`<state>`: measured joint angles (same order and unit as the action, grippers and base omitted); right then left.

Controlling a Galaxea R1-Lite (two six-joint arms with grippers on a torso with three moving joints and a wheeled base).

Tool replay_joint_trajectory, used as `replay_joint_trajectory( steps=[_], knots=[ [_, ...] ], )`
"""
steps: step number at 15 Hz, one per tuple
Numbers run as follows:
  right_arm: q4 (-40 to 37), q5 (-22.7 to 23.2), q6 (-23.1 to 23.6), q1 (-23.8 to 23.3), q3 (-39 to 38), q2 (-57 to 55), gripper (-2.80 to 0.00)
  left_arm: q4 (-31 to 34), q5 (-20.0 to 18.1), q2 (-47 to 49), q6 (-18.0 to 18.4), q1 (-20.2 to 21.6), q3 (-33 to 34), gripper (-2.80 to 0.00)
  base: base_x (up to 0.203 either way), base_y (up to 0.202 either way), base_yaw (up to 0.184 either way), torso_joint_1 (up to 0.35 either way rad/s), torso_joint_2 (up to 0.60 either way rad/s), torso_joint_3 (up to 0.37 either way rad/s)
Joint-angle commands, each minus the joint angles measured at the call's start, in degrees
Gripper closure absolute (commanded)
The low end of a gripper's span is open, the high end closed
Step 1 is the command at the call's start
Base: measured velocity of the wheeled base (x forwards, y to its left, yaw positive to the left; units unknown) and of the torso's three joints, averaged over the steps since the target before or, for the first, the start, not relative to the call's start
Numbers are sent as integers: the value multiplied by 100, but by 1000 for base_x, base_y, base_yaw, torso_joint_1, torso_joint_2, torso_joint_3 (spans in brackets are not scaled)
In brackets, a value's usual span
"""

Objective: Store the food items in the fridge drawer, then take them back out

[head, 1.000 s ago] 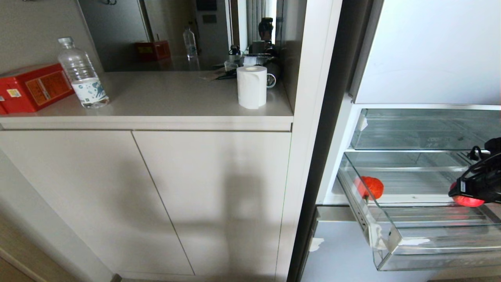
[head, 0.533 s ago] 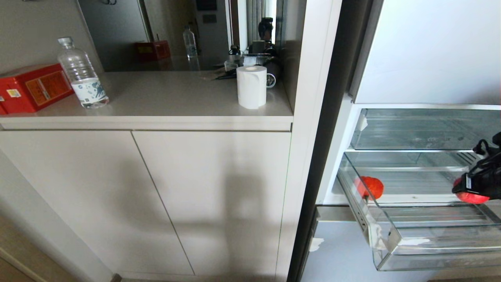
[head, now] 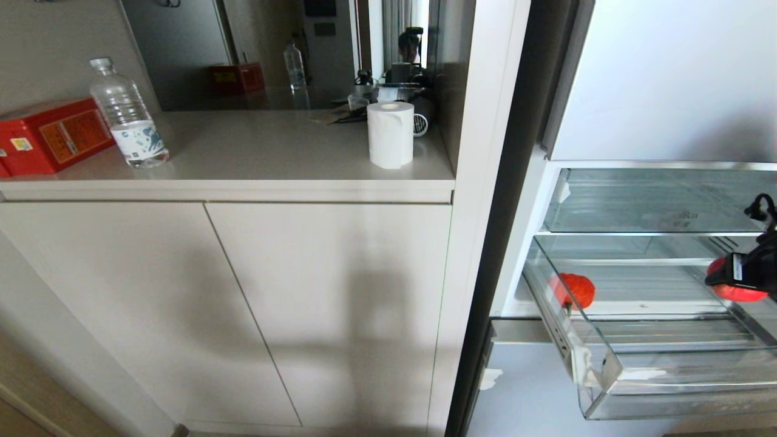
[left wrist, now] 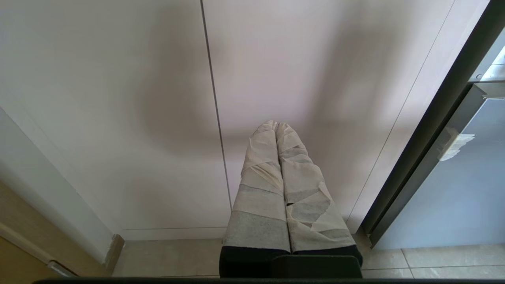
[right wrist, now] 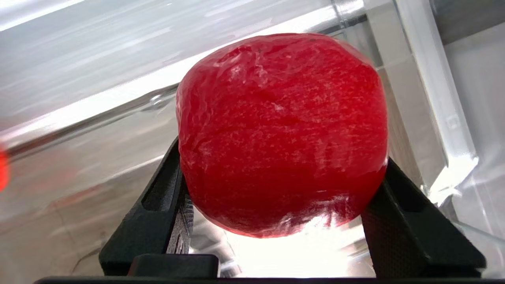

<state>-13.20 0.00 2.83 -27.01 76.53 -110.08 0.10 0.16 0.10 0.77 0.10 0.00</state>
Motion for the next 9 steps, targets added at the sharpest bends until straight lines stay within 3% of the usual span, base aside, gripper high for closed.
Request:
replay_joint_trajectory(
  steps=[1, 6, 9],
  knots=[
    [171, 6, 9, 74, -417, 601, 0, -1, 2, 8, 2, 5, 0, 0, 0, 0, 0, 0, 0, 0],
    [318, 12, 27, 98, -1335, 1718, 0, -1, 2, 8, 2, -1, 0, 0, 0, 0, 0, 0, 0, 0],
    [654, 196, -8, 119, -2371, 2669, 0, -1, 2, 8, 2, -1, 0, 0, 0, 0, 0, 0, 0, 0]
  ],
)
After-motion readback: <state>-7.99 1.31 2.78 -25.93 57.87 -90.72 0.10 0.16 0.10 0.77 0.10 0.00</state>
